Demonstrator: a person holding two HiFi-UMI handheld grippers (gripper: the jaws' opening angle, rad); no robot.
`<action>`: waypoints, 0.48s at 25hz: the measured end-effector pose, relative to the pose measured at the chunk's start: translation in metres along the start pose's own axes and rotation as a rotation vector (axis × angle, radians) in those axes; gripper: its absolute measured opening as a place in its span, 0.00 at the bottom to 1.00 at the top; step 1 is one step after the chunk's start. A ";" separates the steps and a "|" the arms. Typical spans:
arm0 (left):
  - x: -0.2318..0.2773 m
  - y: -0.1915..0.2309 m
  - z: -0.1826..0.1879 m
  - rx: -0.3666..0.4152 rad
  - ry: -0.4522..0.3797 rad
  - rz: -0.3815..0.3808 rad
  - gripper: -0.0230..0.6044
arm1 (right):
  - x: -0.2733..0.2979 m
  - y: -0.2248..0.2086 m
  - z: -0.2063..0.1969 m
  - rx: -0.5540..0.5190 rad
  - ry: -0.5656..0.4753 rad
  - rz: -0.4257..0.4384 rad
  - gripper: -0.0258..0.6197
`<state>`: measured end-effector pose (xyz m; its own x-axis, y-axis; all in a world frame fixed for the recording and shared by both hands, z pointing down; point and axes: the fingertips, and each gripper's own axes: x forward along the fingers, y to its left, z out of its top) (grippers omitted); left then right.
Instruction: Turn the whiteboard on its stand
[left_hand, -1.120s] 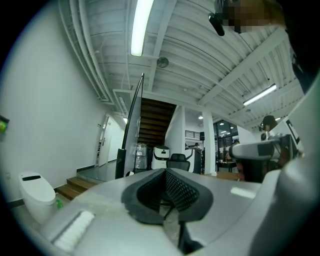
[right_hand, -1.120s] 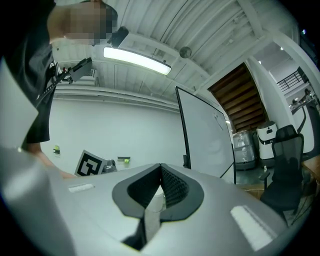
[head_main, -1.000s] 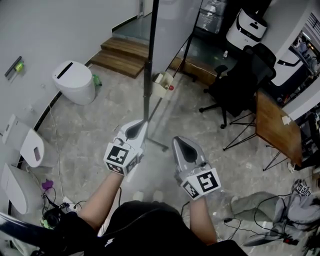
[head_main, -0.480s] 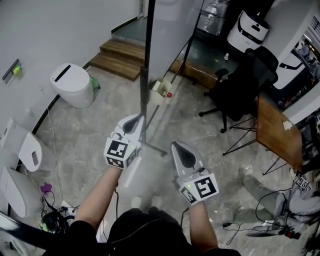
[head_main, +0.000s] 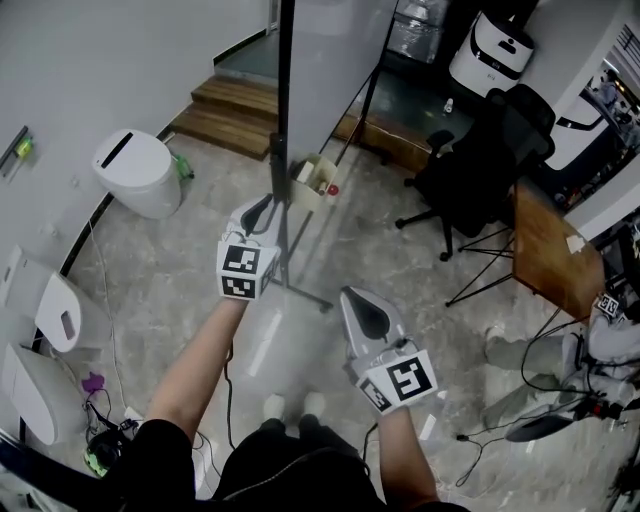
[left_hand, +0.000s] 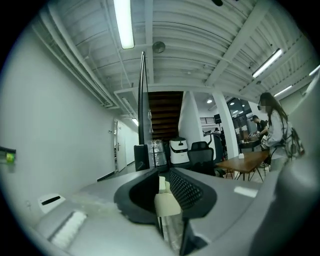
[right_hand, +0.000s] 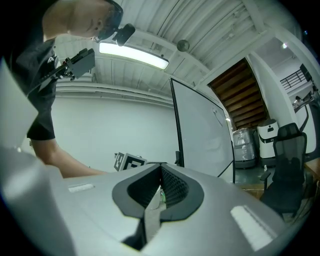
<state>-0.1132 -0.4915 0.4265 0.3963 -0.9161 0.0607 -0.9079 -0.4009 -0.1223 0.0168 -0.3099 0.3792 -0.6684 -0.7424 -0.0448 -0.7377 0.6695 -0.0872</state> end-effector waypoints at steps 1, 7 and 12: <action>0.007 0.003 0.000 0.008 0.003 0.010 0.16 | 0.000 -0.001 -0.001 0.001 0.002 -0.001 0.05; 0.034 0.025 0.003 0.008 0.019 0.048 0.28 | -0.004 -0.003 -0.008 0.001 0.004 -0.024 0.05; 0.059 0.042 -0.010 -0.035 0.051 0.070 0.35 | 0.001 -0.014 -0.005 -0.005 0.004 -0.040 0.05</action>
<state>-0.1295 -0.5627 0.4346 0.3253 -0.9400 0.1033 -0.9377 -0.3348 -0.0932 0.0262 -0.3199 0.3849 -0.6384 -0.7687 -0.0377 -0.7646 0.6391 -0.0837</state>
